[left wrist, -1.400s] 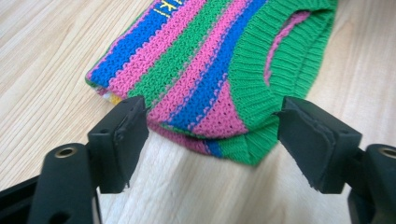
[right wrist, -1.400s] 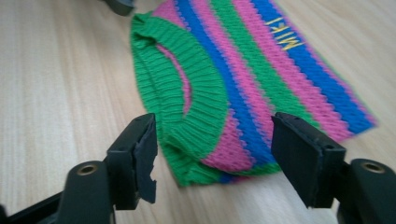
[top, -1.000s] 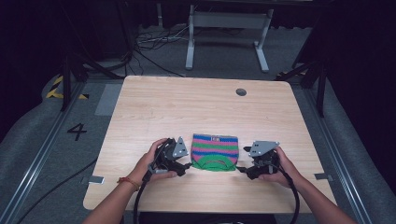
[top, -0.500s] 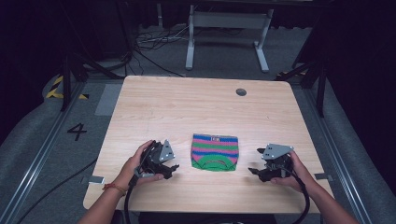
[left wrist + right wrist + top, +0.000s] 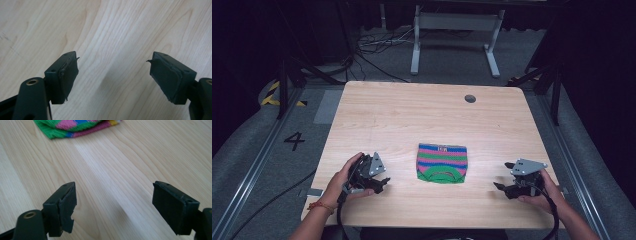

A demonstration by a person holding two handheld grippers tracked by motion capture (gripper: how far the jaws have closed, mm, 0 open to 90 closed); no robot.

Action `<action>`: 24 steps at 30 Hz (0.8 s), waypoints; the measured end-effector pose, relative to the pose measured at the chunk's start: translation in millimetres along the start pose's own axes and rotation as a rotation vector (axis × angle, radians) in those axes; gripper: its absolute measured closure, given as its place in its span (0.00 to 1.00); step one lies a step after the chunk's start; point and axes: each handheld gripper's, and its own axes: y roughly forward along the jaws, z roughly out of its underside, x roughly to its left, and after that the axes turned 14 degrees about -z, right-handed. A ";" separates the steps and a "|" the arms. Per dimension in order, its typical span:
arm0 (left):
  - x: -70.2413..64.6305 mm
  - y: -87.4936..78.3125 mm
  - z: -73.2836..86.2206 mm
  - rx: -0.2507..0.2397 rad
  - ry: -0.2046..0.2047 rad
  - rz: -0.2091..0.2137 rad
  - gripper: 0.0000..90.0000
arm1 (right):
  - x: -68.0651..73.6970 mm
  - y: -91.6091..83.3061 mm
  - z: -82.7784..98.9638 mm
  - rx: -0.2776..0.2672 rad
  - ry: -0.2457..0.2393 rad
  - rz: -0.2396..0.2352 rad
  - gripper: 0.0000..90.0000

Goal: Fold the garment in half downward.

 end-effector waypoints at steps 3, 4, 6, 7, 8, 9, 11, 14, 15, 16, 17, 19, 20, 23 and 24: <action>3.1 -3.1 9.4 -0.006 -0.028 0.010 0.25 | -3.1 -6.3 10.4 -0.008 0.024 0.014 0.22; 4.0 -5.6 13.1 -0.015 -0.045 0.015 0.25 | -4.5 -9.1 15.4 -0.011 0.038 0.020 0.22; 5.4 -8.3 18.2 -0.019 -0.063 0.019 0.25 | -7.5 -12.7 23.4 -0.019 0.052 0.024 0.22; 5.6 -9.8 21.0 -0.020 -0.071 0.019 0.25 | -8.5 -14.0 27.0 -0.019 0.068 0.029 0.22; 6.3 -12.0 24.4 -0.018 -0.077 0.016 0.24 | -9.8 -15.3 30.4 -0.012 0.074 0.032 0.22; 6.7 -13.5 27.5 -0.022 -0.090 0.016 0.23 | -10.7 -17.0 34.5 -0.015 0.083 0.038 0.21; 7.8 -15.5 31.6 -0.026 -0.104 0.020 0.23 | -11.6 -18.6 37.7 -0.017 0.091 0.038 0.21; 10.4 -18.6 42.1 -0.015 -0.129 0.019 0.23 | -13.9 -22.3 47.7 -0.011 0.101 0.044 0.20; 11.8 -19.3 46.5 -0.010 -0.141 0.020 0.23 | -14.2 -22.9 49.7 -0.012 0.105 0.040 0.20; 12.9 -19.6 49.9 -0.006 -0.152 0.021 0.22 | -14.6 -23.3 52.6 -0.011 0.107 0.036 0.20; 14.2 -19.8 53.4 -0.004 -0.159 0.029 0.22 | -14.8 -23.4 54.9 -0.011 0.108 0.040 0.19; 17.2 -19.9 60.3 -0.002 -0.182 0.043 0.22 | -15.1 -24.1 59.0 -0.034 0.123 0.036 0.19; 18.6 -19.6 64.5 -0.001 -0.197 0.055 0.21 | -15.4 -24.7 61.8 -0.049 0.132 0.033 0.19; 21.6 -16.4 73.8 0.010 -0.232 0.099 0.20 | -15.8 -26.3 69.2 -0.086 0.163 0.021 0.18; 22.6 -15.6 75.7 0.005 -0.245 0.112 0.19 | -16.6 -26.4 72.6 -0.107 0.180 0.008 0.18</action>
